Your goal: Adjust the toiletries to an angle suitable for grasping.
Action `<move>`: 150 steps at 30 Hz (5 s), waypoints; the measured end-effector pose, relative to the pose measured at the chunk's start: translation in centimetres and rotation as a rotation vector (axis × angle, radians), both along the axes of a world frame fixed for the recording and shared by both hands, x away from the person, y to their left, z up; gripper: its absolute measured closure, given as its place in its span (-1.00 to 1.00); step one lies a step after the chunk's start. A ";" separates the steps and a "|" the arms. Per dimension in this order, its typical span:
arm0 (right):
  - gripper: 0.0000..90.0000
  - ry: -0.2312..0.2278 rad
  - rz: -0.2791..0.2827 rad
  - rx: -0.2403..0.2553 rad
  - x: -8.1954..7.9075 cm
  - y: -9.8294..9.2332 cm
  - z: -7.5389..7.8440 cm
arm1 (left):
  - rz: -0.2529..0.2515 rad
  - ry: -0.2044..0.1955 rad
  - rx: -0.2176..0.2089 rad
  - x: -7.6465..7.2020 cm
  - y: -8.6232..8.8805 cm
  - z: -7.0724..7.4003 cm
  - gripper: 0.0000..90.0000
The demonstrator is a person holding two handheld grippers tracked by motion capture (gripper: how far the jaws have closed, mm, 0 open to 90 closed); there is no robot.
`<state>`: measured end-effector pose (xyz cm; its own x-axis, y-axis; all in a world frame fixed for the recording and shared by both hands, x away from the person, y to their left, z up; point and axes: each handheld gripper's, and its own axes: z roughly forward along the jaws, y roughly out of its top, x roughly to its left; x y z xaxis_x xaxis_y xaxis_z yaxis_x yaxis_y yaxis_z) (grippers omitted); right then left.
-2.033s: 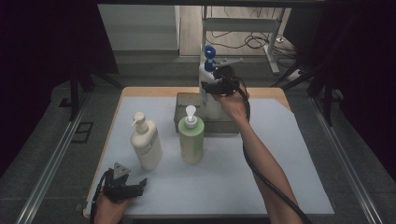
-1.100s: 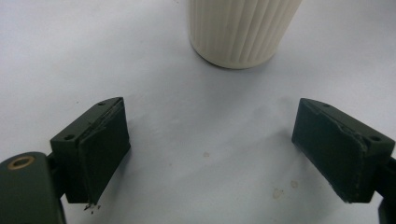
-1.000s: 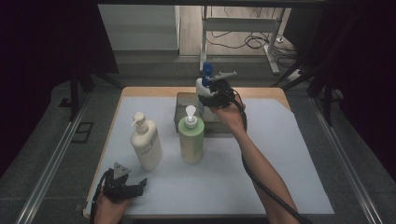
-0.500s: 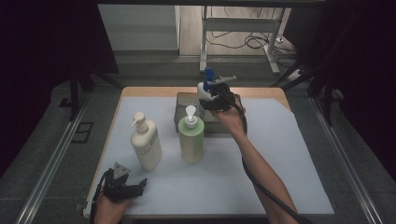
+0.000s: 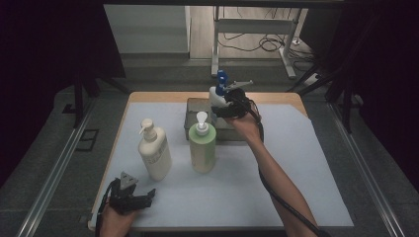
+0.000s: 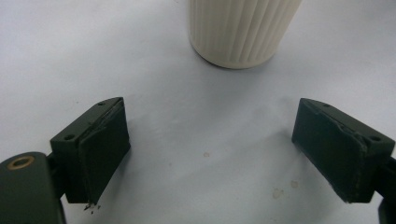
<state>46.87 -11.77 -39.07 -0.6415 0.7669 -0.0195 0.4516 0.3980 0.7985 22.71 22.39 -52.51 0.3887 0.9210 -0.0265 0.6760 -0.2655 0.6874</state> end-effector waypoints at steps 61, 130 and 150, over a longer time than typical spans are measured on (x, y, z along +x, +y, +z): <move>1.00 0.143 -0.077 0.025 1.7 -3.9 -5.7 | 0.000 0.000 0.001 0.0 0.0 0.0 -0.76; 0.99 0.182 0.022 0.016 1.9 2.8 -7.3 | 0.001 0.002 0.000 0.0 0.0 0.0 -0.76; 1.00 0.176 0.097 0.030 1.4 4.4 -7.3 | 0.001 0.002 -0.001 0.0 0.0 0.0 -0.76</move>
<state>48.26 -7.41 -46.40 -0.7041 0.6996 0.1217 0.5461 0.4240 0.7225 22.72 22.37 -52.51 0.3876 0.9214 -0.0282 0.6775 -0.2640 0.6866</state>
